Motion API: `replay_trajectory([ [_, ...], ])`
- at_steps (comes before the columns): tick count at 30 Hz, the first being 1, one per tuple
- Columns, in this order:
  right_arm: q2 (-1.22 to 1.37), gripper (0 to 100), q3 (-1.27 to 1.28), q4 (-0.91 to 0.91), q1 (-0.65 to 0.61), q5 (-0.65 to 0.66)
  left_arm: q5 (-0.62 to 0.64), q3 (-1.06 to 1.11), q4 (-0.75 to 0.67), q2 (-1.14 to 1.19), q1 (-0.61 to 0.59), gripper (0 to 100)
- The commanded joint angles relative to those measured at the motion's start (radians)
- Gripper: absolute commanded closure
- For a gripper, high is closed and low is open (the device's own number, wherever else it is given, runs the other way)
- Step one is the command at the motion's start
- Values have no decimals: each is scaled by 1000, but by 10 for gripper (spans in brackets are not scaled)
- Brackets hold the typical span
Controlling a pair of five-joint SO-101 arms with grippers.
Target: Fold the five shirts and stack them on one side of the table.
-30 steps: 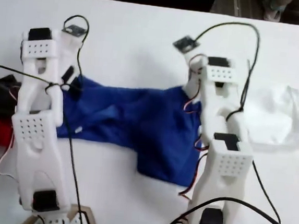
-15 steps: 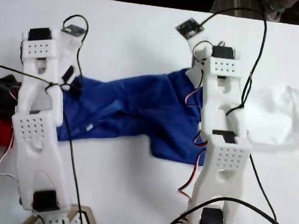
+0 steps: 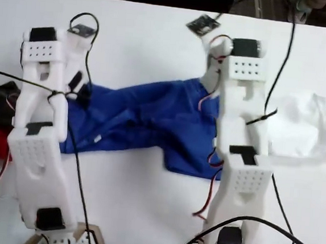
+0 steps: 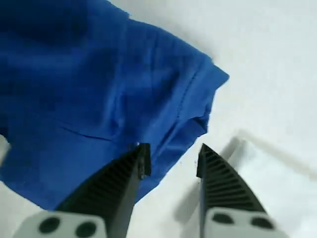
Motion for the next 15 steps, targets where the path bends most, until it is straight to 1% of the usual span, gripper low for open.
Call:
replay_trajectory([
  [1,-145,820,100,16,-77,-89,6,171,-66,-146,-8,767],
  [4,-206,779,270,13,-151,-110,8,349,-192,-173,-51,767],
  [7,-265,783,428,-36,-199,-110,14,483,-288,-180,-86,767],
  [9,-306,783,520,-90,-228,-110,18,539,-331,-181,-101,767],
  [12,-352,783,643,-156,-280,-112,75,587,-381,-181,-121,767],
  [15,-381,783,753,-199,-325,-112,100,610,-414,-181,-124,767],
])
